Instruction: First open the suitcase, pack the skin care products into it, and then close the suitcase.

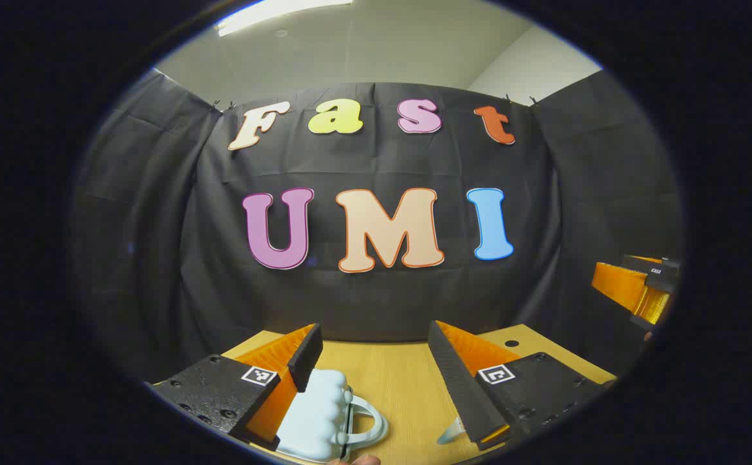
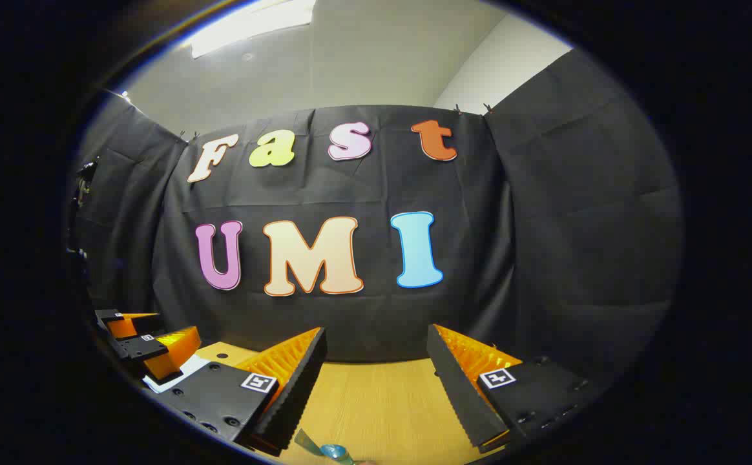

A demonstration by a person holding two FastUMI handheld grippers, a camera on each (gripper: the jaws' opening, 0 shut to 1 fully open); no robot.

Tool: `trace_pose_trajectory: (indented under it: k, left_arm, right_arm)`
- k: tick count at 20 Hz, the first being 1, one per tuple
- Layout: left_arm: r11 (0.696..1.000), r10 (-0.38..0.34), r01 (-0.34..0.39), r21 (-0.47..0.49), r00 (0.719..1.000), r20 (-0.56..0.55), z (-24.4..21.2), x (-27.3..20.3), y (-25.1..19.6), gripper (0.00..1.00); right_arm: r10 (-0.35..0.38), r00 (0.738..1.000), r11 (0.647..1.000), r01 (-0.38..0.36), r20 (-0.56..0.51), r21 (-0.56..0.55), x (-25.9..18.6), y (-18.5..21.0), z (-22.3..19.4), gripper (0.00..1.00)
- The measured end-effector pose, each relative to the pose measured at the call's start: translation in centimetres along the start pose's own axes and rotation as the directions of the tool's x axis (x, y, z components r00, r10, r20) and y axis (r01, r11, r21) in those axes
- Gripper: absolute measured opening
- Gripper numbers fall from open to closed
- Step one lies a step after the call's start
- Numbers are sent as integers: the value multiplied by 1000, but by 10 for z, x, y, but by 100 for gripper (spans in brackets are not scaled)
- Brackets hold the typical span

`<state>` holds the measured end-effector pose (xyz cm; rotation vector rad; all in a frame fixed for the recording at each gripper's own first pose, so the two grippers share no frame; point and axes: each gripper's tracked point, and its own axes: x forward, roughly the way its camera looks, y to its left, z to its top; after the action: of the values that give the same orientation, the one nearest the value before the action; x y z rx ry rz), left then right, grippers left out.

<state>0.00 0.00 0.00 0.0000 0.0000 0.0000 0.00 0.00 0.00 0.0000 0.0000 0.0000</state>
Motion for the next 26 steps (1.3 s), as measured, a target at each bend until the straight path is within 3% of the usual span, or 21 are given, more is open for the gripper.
trace_pose_trajectory:
  k: [9, 13, 23, 26]
  left_arm:
    - [999, -29, 30, 22, 998, -47, -25, 7, -7, 97]
    - [999, -47, 51, 14, 983, -179, -80, 16, -12, 97]
    - [998, -50, 28, -55, 883, -468, -182, 44, -21, 98]
    - [999, -18, -12, -48, 822, -570, -214, 51, -18, 99]
  right_arm:
    - [4, 1000, 1000, -4, -13, -8, 9, 4, -4, 98]
    - [-8, 1000, 1000, 7, -30, -18, 9, -3, -11, 98]
    - [-57, 994, 996, 51, -90, -69, 10, -27, -34, 98]
    - [-72, 992, 994, 63, -102, -85, 10, -33, -39, 95]
